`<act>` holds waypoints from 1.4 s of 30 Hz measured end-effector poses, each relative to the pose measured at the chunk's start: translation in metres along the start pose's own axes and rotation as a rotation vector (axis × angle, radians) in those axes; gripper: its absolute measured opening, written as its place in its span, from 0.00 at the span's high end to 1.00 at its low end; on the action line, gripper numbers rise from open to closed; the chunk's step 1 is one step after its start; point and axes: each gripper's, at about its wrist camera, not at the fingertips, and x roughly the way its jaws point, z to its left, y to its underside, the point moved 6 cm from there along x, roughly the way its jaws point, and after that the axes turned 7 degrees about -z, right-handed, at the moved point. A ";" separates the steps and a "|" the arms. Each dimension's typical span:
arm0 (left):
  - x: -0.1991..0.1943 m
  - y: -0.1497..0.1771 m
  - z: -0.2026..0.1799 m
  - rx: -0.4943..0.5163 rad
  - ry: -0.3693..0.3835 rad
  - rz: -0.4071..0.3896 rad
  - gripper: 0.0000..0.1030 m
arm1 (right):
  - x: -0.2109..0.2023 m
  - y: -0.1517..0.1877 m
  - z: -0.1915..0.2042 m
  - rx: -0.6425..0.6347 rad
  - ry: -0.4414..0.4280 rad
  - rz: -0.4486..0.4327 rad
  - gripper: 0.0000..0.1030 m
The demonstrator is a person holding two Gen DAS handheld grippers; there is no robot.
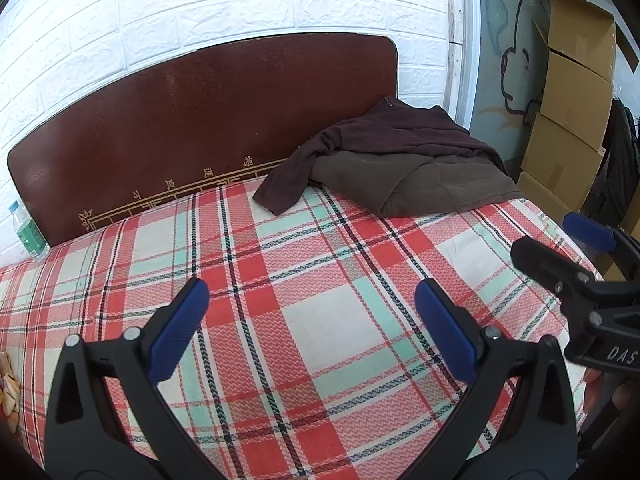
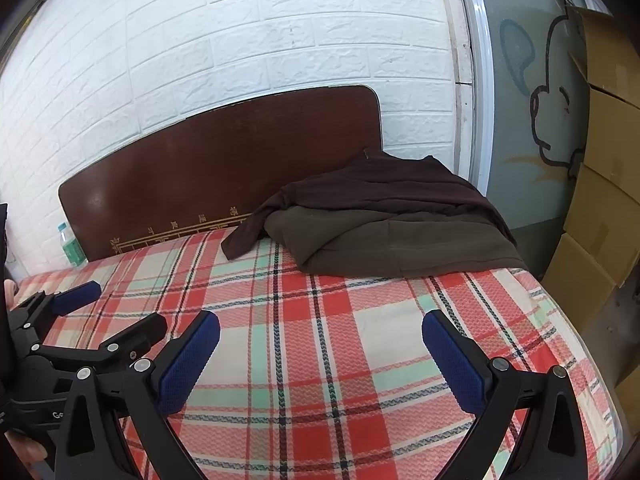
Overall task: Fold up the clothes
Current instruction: 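Move both grippers toward the maroon sweatshirt on the olive garment, then grasp the maroon sweatshirt with the right gripper and lift it off the pile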
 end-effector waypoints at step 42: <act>0.128 -0.031 0.050 -0.127 0.042 0.017 0.00 | 0.278 -0.112 -0.048 -0.116 -0.117 0.185 0.92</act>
